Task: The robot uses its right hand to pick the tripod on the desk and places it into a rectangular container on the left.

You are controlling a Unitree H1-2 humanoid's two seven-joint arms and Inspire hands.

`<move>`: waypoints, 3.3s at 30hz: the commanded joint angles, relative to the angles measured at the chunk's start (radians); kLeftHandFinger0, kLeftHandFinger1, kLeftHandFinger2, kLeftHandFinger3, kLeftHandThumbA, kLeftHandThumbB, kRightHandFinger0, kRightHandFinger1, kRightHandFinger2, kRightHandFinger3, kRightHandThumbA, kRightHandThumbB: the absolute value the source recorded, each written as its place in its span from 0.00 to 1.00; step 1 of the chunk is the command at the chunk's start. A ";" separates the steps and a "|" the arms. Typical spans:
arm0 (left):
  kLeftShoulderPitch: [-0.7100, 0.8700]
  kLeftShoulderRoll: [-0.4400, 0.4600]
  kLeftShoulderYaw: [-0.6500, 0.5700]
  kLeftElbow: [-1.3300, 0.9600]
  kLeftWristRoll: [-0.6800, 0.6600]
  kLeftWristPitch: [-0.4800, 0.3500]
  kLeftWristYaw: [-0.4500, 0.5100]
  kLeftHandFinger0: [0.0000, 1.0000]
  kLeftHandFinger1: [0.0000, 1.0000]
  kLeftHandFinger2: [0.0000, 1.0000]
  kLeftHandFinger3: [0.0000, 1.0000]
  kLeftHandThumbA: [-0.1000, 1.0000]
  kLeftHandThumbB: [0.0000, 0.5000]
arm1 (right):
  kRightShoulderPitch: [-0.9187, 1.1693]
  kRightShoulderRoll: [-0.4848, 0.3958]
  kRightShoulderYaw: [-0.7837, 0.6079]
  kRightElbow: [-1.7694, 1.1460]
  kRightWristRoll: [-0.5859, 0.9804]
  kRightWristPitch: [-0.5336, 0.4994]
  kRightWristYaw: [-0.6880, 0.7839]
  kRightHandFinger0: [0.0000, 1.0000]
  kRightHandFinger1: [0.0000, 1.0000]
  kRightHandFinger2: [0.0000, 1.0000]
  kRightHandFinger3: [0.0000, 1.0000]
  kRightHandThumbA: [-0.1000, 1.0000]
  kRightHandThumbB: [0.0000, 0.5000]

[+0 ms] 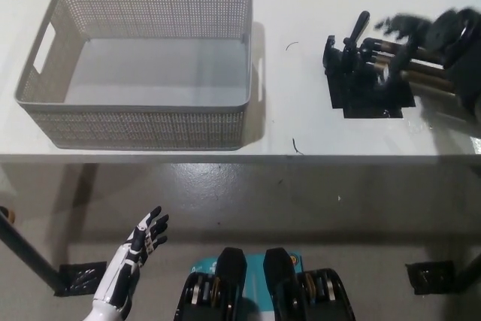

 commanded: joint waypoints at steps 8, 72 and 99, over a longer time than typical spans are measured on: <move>0.027 0.014 0.003 -0.040 -0.024 -0.033 -0.021 1.00 1.00 1.00 1.00 1.00 0.50 | 0.151 0.047 0.192 0.032 -0.162 0.080 -0.033 1.00 1.00 1.00 1.00 1.00 1.00; 0.025 0.010 0.012 -0.026 -0.021 -0.057 -0.020 1.00 1.00 1.00 1.00 1.00 0.42 | -0.151 -0.055 -0.247 -0.092 0.058 -0.359 -0.478 0.00 0.42 0.79 0.87 0.00 0.30; 0.056 0.030 -0.006 -0.028 -0.015 -0.060 -0.046 1.00 1.00 1.00 1.00 1.00 0.34 | -0.333 0.148 -0.417 -0.270 0.166 -0.217 -0.359 0.01 0.44 0.81 0.79 0.00 0.34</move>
